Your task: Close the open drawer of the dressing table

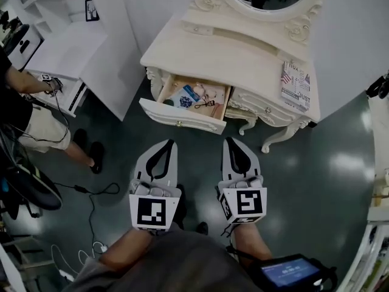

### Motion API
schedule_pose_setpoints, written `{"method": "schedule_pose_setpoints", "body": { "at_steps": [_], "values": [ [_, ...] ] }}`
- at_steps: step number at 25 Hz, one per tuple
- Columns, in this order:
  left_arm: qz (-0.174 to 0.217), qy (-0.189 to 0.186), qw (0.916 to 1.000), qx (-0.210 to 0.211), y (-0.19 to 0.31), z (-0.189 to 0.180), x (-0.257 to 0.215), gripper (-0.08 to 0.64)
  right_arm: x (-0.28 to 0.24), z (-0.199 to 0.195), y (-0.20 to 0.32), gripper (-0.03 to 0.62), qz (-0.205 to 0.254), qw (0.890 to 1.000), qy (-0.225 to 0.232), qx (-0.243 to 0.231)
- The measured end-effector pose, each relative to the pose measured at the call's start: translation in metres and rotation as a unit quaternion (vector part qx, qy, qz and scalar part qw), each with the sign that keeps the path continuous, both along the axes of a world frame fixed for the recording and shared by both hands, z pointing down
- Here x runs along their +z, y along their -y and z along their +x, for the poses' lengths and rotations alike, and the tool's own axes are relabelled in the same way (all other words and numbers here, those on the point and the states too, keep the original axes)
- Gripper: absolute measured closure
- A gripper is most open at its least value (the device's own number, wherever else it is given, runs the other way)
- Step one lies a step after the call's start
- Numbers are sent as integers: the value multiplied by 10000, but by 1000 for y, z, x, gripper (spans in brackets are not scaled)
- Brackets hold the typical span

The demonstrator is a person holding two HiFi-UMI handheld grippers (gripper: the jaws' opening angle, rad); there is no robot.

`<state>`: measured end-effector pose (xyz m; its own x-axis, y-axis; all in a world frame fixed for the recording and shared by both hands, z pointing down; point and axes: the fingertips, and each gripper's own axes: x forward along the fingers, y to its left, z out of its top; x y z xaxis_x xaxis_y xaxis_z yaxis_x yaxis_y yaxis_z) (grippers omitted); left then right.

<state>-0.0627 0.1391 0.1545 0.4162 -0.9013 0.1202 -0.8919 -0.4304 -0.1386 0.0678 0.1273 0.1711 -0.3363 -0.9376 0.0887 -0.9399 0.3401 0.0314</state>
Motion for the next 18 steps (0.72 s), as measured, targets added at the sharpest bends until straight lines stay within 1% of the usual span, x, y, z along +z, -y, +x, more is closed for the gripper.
{"method": "schedule_pose_setpoints", "body": {
  "at_steps": [6, 9, 14, 18],
  "values": [
    [38, -63, 9999, 78, 49, -20, -3, 547, -8, -18, 47, 577, 63, 9999, -45, 145],
    [144, -90, 9997, 182, 67, -26, -8, 548, -15, -24, 64, 578, 131, 9997, -104, 201],
    [226, -127, 9991, 328, 89, -34, -14, 548, -30, -31, 86, 577, 307, 9987, -162, 367],
    [419, -113, 9981, 440, 104, -37, -17, 547, -38, -31, 96, 578, 420, 9979, -199, 457]
  ]
}}
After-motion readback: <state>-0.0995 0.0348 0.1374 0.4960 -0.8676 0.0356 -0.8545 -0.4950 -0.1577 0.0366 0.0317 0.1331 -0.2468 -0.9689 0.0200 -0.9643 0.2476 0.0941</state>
